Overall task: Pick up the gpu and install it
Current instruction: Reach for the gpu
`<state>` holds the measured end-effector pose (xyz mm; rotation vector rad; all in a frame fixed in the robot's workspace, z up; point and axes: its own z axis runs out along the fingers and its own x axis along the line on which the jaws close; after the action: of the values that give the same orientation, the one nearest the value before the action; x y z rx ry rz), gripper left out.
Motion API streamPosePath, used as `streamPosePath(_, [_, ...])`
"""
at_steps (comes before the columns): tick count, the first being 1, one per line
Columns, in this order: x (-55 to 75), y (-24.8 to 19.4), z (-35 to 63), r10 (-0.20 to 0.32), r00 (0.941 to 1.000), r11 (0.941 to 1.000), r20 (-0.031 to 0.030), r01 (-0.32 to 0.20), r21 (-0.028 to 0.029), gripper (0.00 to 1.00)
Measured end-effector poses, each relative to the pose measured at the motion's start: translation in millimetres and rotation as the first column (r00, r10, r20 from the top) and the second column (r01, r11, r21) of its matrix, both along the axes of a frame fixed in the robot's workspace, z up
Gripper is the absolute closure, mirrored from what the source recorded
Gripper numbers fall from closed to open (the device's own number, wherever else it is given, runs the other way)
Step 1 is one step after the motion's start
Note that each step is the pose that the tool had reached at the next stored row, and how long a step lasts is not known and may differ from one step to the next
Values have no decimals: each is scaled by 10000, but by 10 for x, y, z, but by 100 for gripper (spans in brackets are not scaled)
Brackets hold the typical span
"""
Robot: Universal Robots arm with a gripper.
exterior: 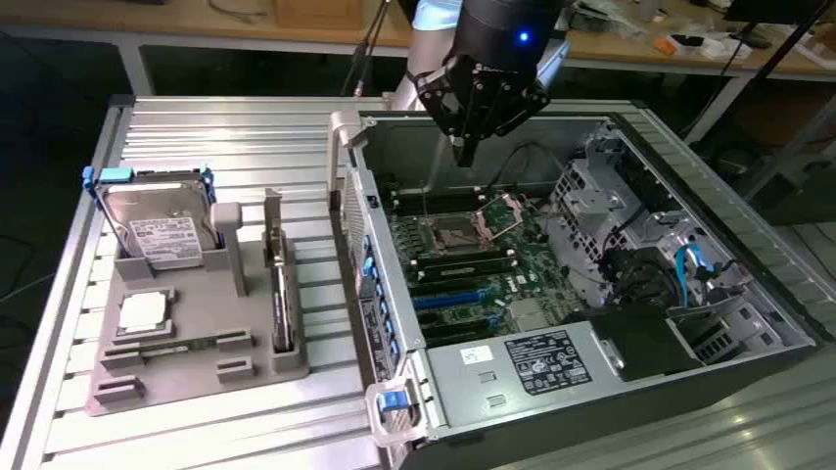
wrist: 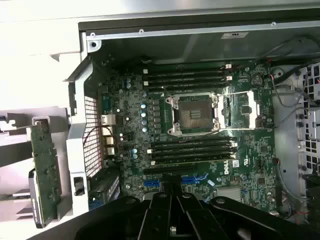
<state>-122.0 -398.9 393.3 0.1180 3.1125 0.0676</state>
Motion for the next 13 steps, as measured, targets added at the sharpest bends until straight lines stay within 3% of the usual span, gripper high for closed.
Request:
streamPosePath(7, [-6, 0, -1, -2, 10000, 10000, 2, 2, 1, 89])
streamPosePath(13, [-139, 0, 0, -1, 10000, 10000, 0, 1, 0, 89])
